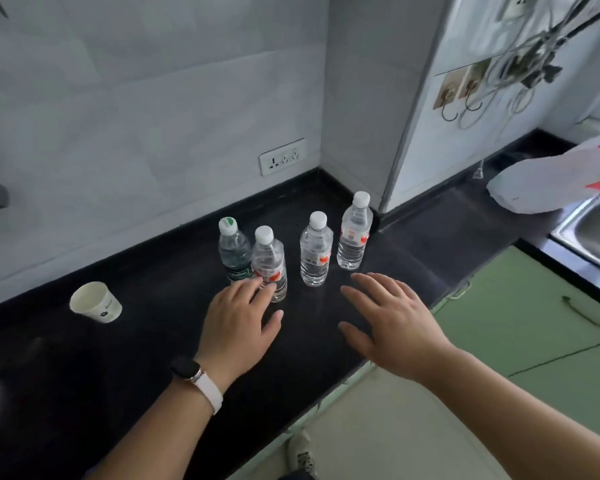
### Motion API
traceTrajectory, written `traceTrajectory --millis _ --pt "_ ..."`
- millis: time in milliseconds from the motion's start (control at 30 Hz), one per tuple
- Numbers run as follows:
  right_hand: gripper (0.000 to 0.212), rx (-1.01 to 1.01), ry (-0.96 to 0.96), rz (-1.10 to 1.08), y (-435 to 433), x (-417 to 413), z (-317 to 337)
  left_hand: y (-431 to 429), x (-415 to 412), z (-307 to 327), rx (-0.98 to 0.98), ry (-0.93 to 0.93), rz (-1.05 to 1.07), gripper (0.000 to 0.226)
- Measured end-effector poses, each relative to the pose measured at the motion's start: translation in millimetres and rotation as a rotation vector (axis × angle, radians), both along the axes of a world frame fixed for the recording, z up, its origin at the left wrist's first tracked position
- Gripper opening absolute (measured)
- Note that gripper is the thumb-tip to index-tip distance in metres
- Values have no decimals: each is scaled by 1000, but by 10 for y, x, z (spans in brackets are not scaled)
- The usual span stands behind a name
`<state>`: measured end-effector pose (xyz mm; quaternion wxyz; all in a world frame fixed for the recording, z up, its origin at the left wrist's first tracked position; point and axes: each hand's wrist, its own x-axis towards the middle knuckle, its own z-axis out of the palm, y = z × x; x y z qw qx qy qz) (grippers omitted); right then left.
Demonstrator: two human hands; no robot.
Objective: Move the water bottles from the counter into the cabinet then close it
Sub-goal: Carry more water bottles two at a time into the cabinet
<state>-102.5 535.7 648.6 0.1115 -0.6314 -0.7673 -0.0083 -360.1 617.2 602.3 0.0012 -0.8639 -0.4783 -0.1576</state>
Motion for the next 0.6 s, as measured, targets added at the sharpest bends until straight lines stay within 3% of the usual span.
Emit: traceTrajectory --millis 200,333,600 --pt "59 -138 89 -33 610 -276 -371 400 -217 -281 -86 -63 99 53" --pt "64 -282 298 -94 854 -420 -542 519 -319 -438 -186 -162 199 51" --pt "98 -459 671 -155 1441 -730 -749 862 -175 -575 -488 -613 554 58"
